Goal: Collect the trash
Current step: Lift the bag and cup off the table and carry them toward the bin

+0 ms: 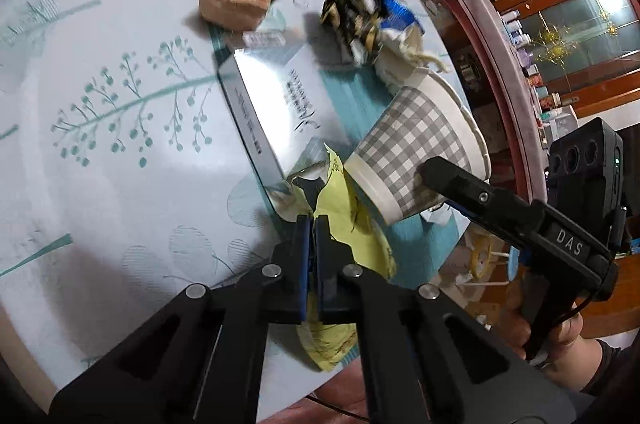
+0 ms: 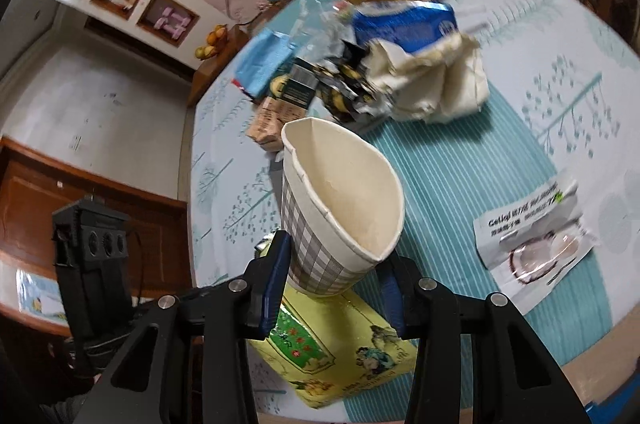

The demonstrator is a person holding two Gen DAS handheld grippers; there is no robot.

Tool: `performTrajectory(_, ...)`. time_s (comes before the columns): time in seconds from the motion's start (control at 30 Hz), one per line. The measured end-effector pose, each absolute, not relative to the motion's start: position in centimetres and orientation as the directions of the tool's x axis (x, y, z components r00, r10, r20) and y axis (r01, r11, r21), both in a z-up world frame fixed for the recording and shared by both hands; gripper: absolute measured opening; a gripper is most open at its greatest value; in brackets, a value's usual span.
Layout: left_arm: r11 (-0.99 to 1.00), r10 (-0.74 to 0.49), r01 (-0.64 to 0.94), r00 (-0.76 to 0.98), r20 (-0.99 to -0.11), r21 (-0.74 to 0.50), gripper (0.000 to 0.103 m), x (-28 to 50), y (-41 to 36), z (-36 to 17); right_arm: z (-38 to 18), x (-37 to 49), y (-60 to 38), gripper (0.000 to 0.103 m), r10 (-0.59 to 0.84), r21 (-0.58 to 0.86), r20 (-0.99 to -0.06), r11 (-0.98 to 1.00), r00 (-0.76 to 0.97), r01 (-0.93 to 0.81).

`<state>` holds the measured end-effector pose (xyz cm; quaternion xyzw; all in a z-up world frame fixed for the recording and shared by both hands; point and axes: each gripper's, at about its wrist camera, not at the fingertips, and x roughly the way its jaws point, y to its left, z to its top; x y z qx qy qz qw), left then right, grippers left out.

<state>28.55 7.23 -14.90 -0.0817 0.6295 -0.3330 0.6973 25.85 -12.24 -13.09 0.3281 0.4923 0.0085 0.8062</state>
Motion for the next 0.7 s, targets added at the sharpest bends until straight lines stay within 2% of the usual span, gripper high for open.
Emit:
performTrajectory(0.33, 0.83, -0.51, 0.362, 0.179, -0.842, -0.425, 0.0, 22.7, 8.5, -7.0, -7.7, 20.5, -13.9, 0.041, 0.357, 0.488, -0.76, 0.866, 0.544, 0.112)
performTrajectory(0.7, 0.93, -0.362, 0.212, 0.392, -0.846, -0.299, 0.0, 9.8, 4.8, -3.2, -5.8, 8.5, -20.4, 0.041, 0.394, 0.432, -0.758, 0.9, 0.52, -0.052)
